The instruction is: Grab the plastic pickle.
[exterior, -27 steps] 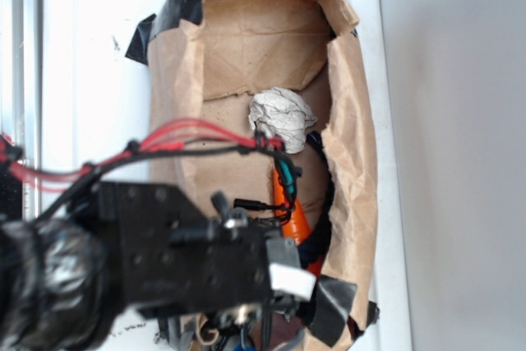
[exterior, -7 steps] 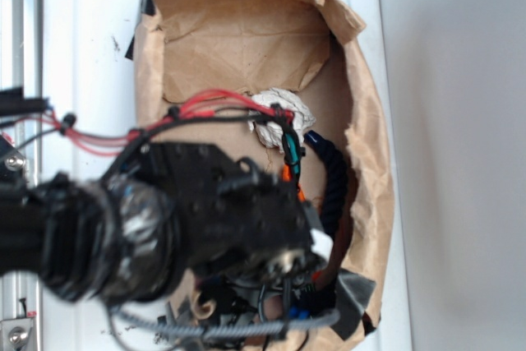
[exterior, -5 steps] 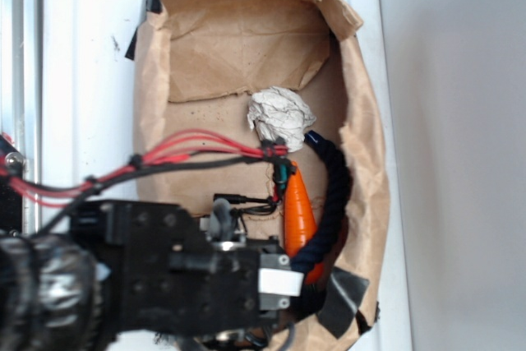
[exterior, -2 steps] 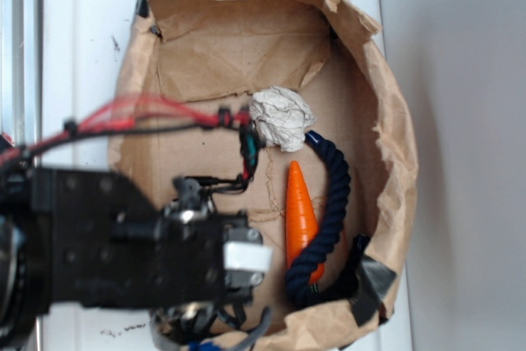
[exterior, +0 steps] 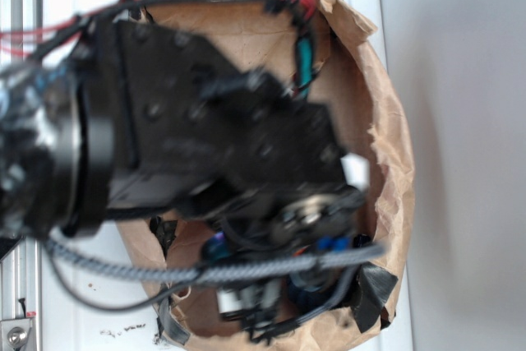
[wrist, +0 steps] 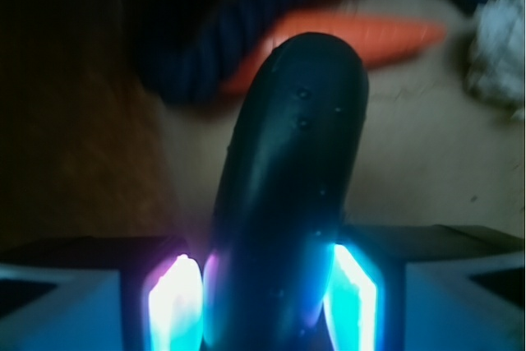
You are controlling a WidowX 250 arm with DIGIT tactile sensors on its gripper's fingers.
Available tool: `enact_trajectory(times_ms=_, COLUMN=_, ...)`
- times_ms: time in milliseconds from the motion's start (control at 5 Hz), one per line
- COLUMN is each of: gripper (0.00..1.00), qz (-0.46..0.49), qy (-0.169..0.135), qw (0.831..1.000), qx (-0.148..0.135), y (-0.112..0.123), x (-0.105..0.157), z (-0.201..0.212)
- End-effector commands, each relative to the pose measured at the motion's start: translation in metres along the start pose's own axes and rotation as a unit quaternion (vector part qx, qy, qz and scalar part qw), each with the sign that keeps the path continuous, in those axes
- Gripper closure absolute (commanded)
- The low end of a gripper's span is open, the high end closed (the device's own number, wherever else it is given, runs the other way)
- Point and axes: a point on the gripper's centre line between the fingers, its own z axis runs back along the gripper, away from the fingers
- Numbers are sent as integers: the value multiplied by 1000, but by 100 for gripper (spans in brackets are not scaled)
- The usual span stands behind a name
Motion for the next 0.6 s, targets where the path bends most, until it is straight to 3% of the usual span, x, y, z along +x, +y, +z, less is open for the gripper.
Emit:
enact_trajectory(times_ms=0, gripper=100, qz=-11, qy=-87, qw=996, qx=13, y=22, x=-5, z=92)
enact_trajectory(times_ms=400, gripper=100, qz=-3, qy=-78, qw=996, qx=35, y=32, x=-6, z=111)
